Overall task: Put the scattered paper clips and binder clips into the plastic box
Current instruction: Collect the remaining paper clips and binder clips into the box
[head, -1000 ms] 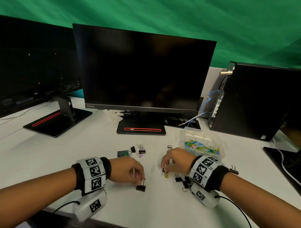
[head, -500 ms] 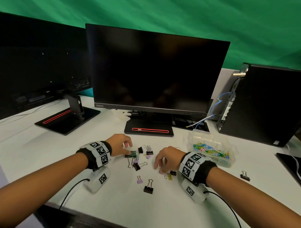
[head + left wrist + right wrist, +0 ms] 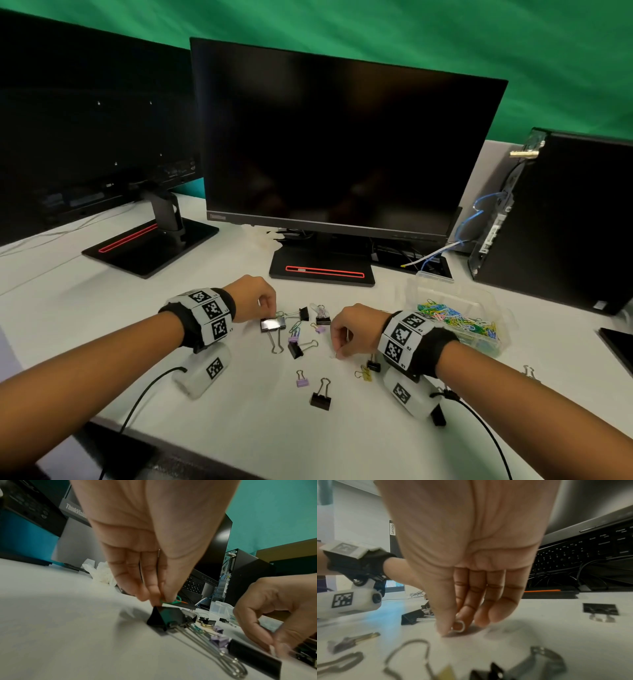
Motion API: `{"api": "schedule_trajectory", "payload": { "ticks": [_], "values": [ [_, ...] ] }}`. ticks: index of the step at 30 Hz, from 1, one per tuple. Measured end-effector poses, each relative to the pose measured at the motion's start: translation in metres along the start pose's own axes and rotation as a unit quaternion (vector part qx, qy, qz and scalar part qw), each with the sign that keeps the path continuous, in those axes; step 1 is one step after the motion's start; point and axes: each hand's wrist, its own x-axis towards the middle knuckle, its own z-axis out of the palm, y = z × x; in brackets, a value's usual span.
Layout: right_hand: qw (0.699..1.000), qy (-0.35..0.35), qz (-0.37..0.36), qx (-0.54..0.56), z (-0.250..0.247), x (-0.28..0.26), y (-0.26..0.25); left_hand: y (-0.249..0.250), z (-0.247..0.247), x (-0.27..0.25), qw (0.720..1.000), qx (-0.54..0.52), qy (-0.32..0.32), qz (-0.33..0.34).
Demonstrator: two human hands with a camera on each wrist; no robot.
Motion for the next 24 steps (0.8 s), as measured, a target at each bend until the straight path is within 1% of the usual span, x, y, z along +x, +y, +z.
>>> {"api": "schedule_trajectory", "payload": {
  "ticks": [3, 5, 8, 11, 14, 18, 22, 24],
  "values": [
    [0.999, 0.033, -0.002, 0.013, -0.002, 0.010, -0.006, -0.001, 0.002, -0.002, 0.999, -0.025, 0.018, -0.009],
    [0.998, 0.055, -0.003, 0.027, -0.005, 0.017, -0.010, 0.004, 0.003, -0.005, 0.999, -0.037, 0.013, 0.021],
    [0.997, 0.066, -0.019, 0.021, -0.009, 0.026, -0.017, 0.017, 0.005, -0.011, 0.995, 0.012, -0.043, 0.084],
    [0.999, 0.040, -0.030, -0.013, -0.008, 0.035, -0.020, 0.027, 0.009, -0.016, 0.986, 0.073, -0.091, 0.121],
    [0.998, 0.023, -0.028, -0.048, -0.006, 0.039, -0.019, 0.025, 0.012, -0.019, 0.982, 0.104, -0.102, 0.123],
    [0.999, 0.019, -0.012, -0.049, -0.006, 0.037, -0.011, 0.016, 0.010, -0.022, 0.982, 0.100, -0.105, 0.117],
    [0.999, 0.028, -0.013, -0.029, -0.009, 0.033, -0.007, 0.008, 0.007, -0.026, 0.984, 0.098, -0.112, 0.098],
    [0.999, 0.048, -0.013, -0.009, -0.009, 0.034, -0.008, 0.008, 0.006, -0.026, 0.986, 0.093, -0.107, 0.090]
  ]
}}
